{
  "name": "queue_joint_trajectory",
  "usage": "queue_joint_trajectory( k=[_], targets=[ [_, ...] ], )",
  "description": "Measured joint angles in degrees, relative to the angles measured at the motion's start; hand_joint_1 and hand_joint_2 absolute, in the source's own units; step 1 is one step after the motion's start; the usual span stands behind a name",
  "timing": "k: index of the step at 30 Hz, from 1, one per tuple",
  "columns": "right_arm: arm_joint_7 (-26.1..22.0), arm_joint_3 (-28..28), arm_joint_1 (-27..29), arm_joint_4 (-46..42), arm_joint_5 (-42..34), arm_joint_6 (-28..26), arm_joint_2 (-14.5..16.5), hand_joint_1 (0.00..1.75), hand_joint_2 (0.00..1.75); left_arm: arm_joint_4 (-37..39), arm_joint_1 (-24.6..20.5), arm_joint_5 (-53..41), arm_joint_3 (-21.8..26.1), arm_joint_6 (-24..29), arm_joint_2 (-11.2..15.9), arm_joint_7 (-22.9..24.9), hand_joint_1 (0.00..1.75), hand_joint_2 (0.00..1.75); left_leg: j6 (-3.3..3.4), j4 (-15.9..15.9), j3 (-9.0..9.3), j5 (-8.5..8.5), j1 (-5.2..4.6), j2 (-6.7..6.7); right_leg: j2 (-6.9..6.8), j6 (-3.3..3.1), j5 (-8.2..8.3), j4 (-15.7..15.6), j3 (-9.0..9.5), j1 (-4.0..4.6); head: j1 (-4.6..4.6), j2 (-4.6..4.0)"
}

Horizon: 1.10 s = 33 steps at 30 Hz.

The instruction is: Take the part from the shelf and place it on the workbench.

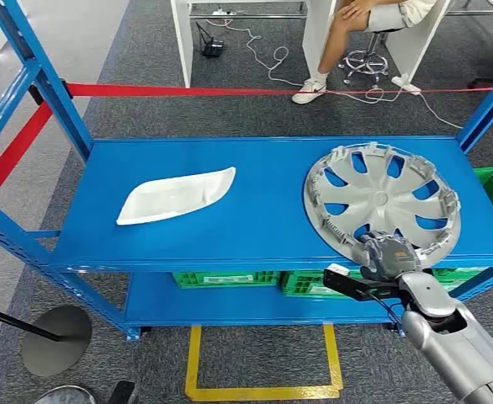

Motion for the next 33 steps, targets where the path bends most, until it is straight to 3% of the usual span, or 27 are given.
queue_joint_trajectory(
  k=[14, 25, 33],
  targets=[
    [-5.9, -0.9, 2.9, -1.1, 1.1, -7.1, 0.7, 1.75, 1.75, 0.0, 0.0, -0.4, 0.3, 0.0, 0.1, -0.4, 0.00, 0.00, 0.00, 0.0, -0.05, -0.01, 0.00, 0.00, 0.02, -0.01, -0.01, 0.0, -0.03, 0.00, 0.00, 0.00],
    [-13.7, -4.4, 9.0, -7.8, 2.9, -22.0, 2.4, 1.75, 1.75, 0.0, -0.1, -1.3, 0.3, 0.4, 0.1, -1.0, 0.00, 0.00, -0.01, 0.0, -0.10, -0.03, 0.00, 0.00, 0.00, -0.02, -0.04, 0.0, -0.09, 0.01, 0.00, 0.00],
    [-15.1, -6.2, 11.1, -10.8, 3.0, -24.0, 3.2, 1.75, 1.75, 0.0, -0.2, -1.4, 0.3, 0.4, 0.1, -1.0, 0.00, 0.00, -0.02, 0.0, -0.11, -0.04, 0.00, 0.00, 0.02, -0.03, -0.05, 0.0, -0.10, 0.00, 0.01, 0.00]
  ],
)
